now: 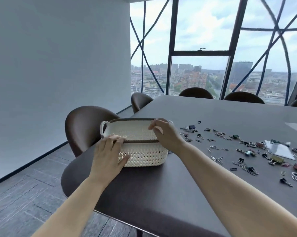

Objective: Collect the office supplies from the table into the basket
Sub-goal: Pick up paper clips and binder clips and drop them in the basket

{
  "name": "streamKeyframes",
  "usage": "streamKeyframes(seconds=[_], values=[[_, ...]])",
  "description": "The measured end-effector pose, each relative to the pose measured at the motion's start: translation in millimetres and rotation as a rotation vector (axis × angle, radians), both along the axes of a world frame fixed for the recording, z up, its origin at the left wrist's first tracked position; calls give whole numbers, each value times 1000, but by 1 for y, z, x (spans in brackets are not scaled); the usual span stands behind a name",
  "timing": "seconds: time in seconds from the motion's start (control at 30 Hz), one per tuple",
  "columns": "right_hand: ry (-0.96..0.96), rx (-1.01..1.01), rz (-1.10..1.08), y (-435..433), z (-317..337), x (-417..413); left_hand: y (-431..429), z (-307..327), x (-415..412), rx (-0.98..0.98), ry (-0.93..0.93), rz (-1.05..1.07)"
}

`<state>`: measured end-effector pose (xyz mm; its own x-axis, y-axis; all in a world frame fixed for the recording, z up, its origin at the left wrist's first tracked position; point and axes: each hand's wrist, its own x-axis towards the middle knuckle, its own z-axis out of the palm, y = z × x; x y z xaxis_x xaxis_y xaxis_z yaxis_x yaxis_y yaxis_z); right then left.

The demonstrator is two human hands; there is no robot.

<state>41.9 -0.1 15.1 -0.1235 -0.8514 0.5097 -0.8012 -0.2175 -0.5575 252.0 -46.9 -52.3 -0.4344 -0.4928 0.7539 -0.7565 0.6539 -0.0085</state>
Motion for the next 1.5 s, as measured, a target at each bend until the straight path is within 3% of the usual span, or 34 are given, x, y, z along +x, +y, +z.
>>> streamKeyframes(seconds=[0.3,0.37,0.47,0.57,0.67,0.8,0.93,1.1,1.2,1.3,1.4,1.5], values=[[-82,-67,-229,60,-21,-65,5,10,-10,17,7,168],[-74,-8,-327,78,-37,-94,10,11,-25,-39,25,101],[-6,191,-470,101,-60,-128,26,3,-74,-158,-90,-242],[76,441,-574,117,-75,-147,45,-8,-132,81,-337,-457],[143,664,-647,125,-83,-162,36,-13,-173,499,-480,-305],[165,804,-689,122,-93,-177,13,-21,-215,641,-504,-53],[192,776,-657,102,-99,-193,3,-27,-243,816,-416,27],[205,650,-562,70,-96,-217,-4,-28,-250,703,-257,-334],[184,542,-521,62,-97,-224,-2,-24,-245,730,-125,-421],[99,389,-517,71,-96,-223,-4,-26,-246,698,-256,-263],[-22,284,-500,88,-92,-218,-13,-25,-253,830,-340,30],[-43,262,-475,110,-95,-218,-23,-23,-260,871,-317,43]])
